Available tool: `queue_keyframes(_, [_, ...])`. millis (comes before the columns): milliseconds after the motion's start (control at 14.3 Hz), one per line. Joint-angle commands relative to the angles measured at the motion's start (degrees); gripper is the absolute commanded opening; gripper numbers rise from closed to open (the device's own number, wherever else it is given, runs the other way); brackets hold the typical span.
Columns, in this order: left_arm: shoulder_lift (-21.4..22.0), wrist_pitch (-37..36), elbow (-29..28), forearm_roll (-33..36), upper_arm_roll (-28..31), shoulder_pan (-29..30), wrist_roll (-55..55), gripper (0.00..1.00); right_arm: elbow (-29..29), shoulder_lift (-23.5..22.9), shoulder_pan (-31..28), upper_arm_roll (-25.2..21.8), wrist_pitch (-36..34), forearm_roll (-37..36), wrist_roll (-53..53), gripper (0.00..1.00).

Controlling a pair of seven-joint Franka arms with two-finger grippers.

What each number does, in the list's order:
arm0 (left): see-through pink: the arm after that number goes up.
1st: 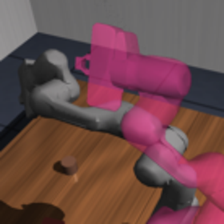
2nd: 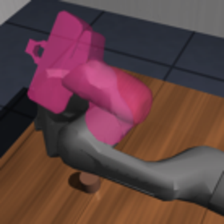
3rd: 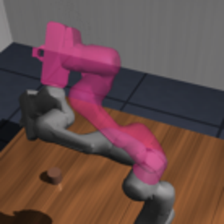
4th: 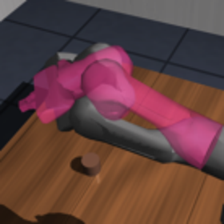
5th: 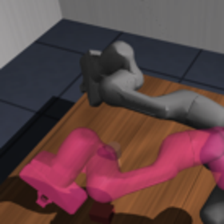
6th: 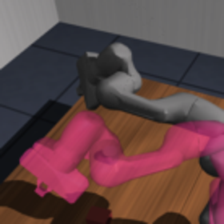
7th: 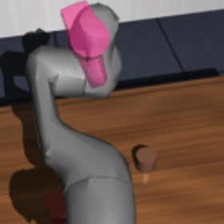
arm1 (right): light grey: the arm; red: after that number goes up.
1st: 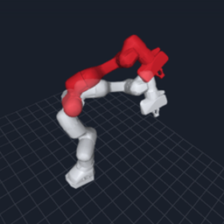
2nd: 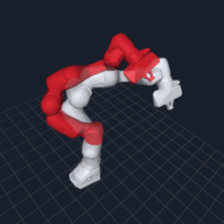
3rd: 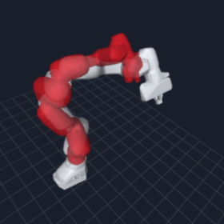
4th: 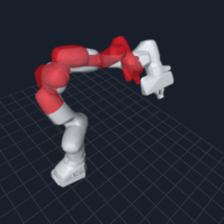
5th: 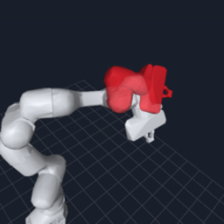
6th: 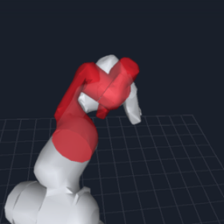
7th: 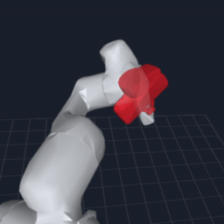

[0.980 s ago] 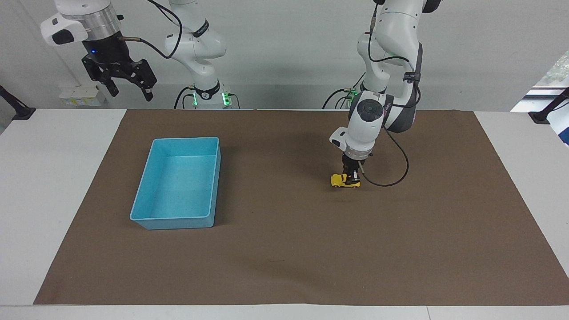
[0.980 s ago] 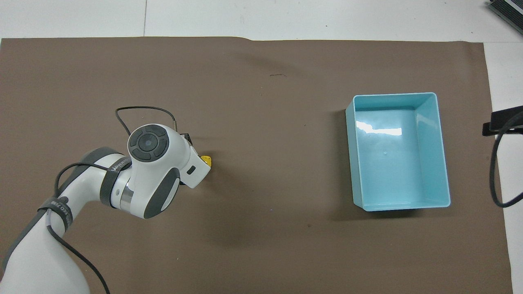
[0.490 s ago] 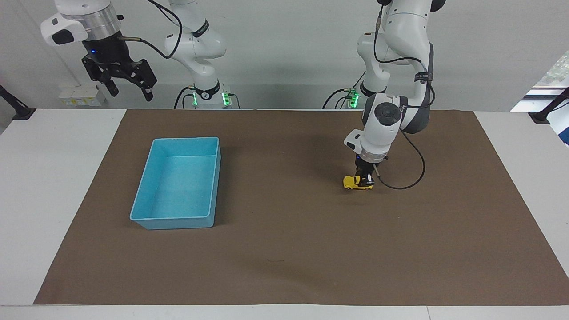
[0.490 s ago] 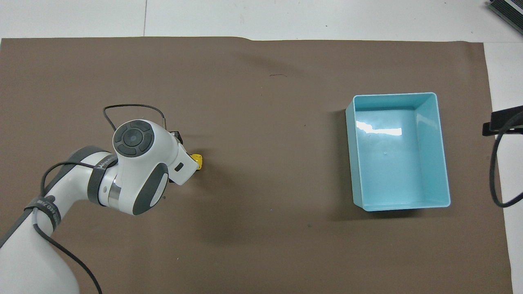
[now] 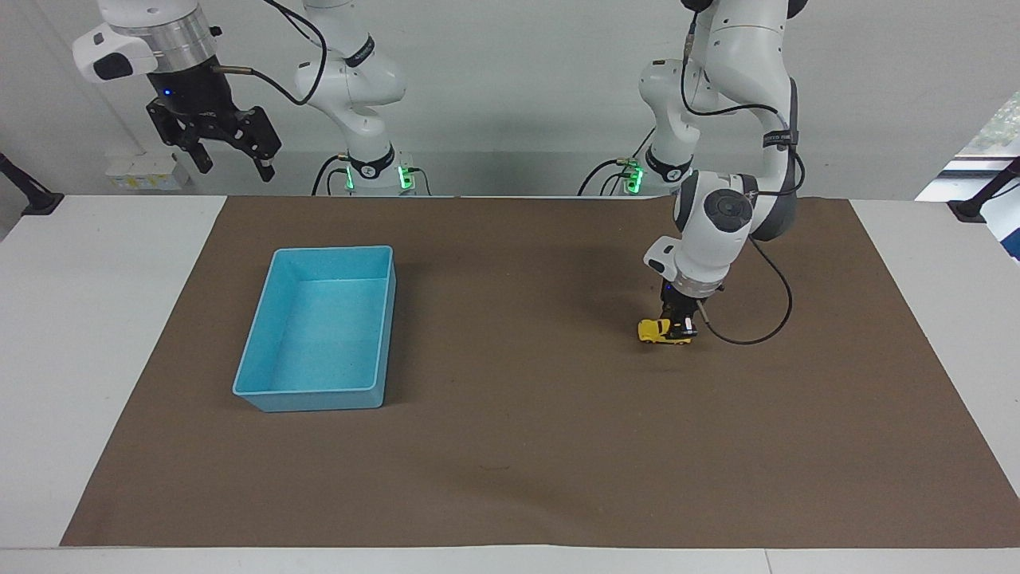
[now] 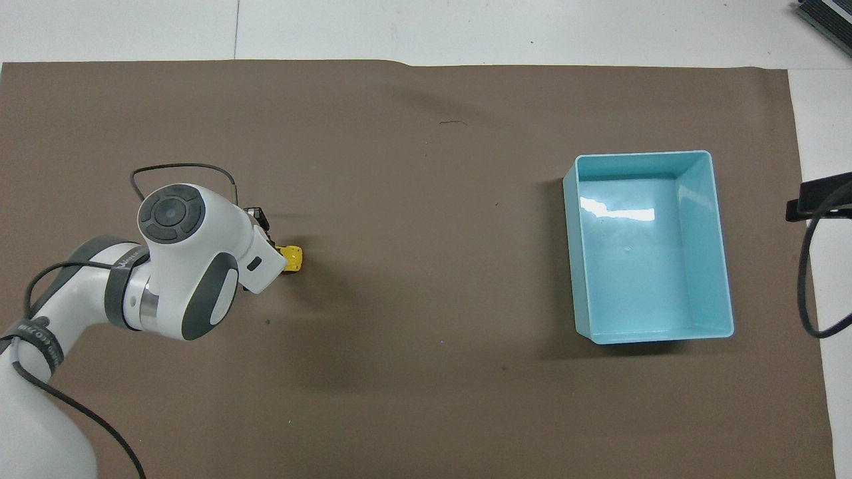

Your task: Wind up and store yellow beetle car

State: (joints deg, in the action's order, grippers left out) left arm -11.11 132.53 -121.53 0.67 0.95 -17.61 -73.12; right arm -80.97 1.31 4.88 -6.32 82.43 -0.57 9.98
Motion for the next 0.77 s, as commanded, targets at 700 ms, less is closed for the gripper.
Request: queue_keyframes(700, [6.0,-16.5,10.3,0.8,0.5,2.0,38.1,1.00,-1.1,0.8,-0.6,0.3,0.7,0.9,1.4,1.00])
